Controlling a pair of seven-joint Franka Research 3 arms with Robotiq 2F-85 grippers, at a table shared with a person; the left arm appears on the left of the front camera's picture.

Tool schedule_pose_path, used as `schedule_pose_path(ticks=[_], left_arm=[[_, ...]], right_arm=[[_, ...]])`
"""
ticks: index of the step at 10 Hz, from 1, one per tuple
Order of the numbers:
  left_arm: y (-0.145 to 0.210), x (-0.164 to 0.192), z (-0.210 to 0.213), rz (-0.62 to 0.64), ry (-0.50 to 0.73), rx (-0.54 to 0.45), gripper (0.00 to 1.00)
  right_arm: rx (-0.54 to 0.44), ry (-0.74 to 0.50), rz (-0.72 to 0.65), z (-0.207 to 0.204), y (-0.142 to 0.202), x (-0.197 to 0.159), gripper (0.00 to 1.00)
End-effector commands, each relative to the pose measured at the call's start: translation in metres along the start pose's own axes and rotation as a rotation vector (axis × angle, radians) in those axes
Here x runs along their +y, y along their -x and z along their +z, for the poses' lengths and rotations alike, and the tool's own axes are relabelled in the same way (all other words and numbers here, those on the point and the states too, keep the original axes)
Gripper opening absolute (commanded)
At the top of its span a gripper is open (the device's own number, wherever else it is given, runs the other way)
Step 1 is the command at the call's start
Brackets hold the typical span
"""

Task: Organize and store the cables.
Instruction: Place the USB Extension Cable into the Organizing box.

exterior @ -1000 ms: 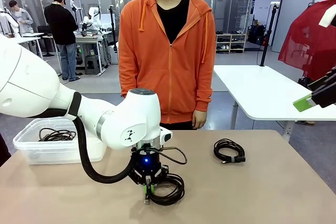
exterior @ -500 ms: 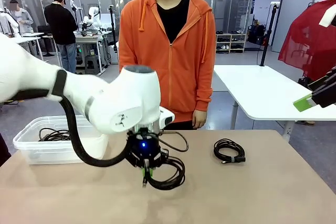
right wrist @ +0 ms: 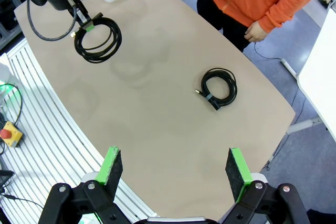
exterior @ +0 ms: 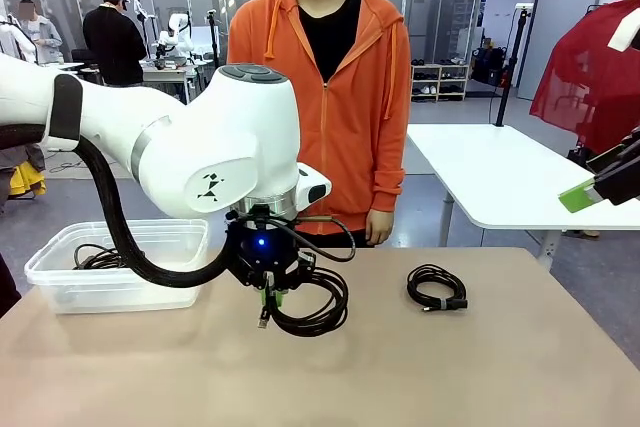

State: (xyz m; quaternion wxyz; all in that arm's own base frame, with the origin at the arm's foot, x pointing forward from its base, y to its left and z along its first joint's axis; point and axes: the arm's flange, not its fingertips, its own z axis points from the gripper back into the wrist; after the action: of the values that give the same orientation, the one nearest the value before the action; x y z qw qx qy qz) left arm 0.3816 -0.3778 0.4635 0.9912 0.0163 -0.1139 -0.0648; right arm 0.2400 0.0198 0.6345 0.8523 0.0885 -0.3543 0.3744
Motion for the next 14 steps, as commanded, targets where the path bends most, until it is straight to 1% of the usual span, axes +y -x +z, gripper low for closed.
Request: schedule_pose_path(ticks=[1,6,7,9,10,11,12,13,14], left_arm=[[0.004,-0.002,0.004,0.012,0.008,0.001,0.06],[0.004,-0.002,0.004,0.012,0.008,0.001,0.06],[0.002,-0.003,0.0,-0.001,0.001,0.001,0.17],[-0.016,0.055,0.026,0.008,-0.025,-0.071,0.17],[-0.02,0.084,0.038,-0.031,-0.032,-0.112,0.17],[-0.023,0.109,0.05,-0.095,-0.036,-0.176,0.17],[-0.026,0.136,0.058,-0.139,-0.048,-0.213,0.17],[-0.036,0.171,0.061,-0.137,-0.096,-0.264,0.17],[-0.04,0.2,0.065,-0.153,-0.071,-0.275,0.17]], right_arm=[[0.015,0.006,-0.007,0.001,0.003,0.0,1.0],[0.015,0.006,-0.007,0.001,0.003,0.0,1.0],[0.015,0.006,-0.007,0.001,0.003,0.0,1.0],[0.015,0.006,-0.007,0.001,0.003,0.0,1.0],[0.015,0.006,-0.007,0.001,0.003,0.0,1.0],[0.015,0.006,-0.007,0.001,0.003,0.0,1.0],[0.015,0.006,-0.007,0.001,0.003,0.0,1.0],[0.015,0.006,-0.007,0.001,0.003,0.0,1.0],[0.015,0.006,-0.007,0.001,0.003,0.0,1.0]])
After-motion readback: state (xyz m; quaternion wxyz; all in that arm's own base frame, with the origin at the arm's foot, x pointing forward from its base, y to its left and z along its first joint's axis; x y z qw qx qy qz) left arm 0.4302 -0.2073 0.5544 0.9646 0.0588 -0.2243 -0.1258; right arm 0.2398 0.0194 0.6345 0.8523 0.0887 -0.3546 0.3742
